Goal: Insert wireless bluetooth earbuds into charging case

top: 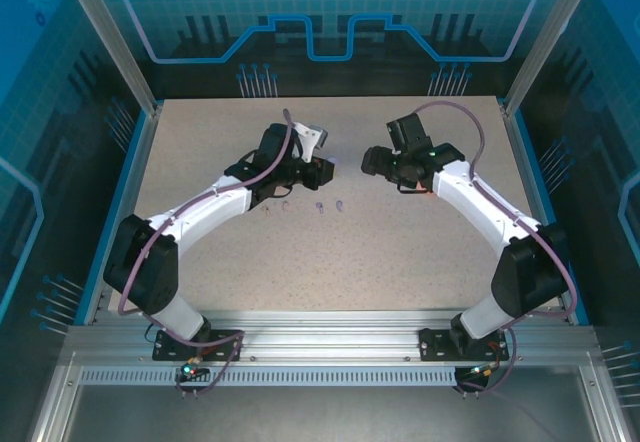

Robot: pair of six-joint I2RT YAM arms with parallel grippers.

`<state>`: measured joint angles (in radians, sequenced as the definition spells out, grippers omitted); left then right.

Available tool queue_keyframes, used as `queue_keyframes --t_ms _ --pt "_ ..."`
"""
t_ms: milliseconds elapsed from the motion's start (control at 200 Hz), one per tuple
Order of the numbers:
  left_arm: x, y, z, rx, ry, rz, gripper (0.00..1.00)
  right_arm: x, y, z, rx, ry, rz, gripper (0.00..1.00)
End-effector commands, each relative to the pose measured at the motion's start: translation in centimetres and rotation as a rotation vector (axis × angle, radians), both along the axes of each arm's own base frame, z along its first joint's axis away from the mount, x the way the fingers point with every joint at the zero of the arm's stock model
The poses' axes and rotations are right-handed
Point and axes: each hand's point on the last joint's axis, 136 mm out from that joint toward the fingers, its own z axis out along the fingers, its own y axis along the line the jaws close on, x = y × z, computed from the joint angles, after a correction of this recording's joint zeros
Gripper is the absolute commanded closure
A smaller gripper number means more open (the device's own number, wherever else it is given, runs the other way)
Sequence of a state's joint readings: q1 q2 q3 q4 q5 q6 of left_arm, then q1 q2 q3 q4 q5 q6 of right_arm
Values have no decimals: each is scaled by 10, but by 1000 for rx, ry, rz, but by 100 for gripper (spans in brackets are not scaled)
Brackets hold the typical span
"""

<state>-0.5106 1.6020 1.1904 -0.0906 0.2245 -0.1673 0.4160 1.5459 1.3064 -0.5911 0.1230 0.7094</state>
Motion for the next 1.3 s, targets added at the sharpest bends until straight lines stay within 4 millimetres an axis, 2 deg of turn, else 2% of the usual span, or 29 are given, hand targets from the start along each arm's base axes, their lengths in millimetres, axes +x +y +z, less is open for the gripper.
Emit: queue_keyframes --t_ms 0,270,490,695,890,1071,1231,1291 --pt "-3 -6 6 4 -19 -33 100 4 10 19 27 -113 96 20" --pt "-20 -23 14 -110 -11 -140 100 -10 38 37 154 -296 365 21" --pt "-33 -30 37 -274 -21 -214 100 -24 40 42 271 -352 450 21" --pt "-35 -21 58 -434 -3 -241 100 -38 35 53 355 -402 511 21" --pt "-41 -23 72 -521 19 -304 100 -45 43 60 417 -401 568 22" --pt "-53 -29 79 -555 57 -388 100 -41 43 74 454 -396 543 22" --pt "-59 -31 80 -562 79 -424 100 -27 41 84 581 -326 365 20" --pt "-60 -31 80 -564 87 -435 100 -24 40 87 622 -303 272 15"
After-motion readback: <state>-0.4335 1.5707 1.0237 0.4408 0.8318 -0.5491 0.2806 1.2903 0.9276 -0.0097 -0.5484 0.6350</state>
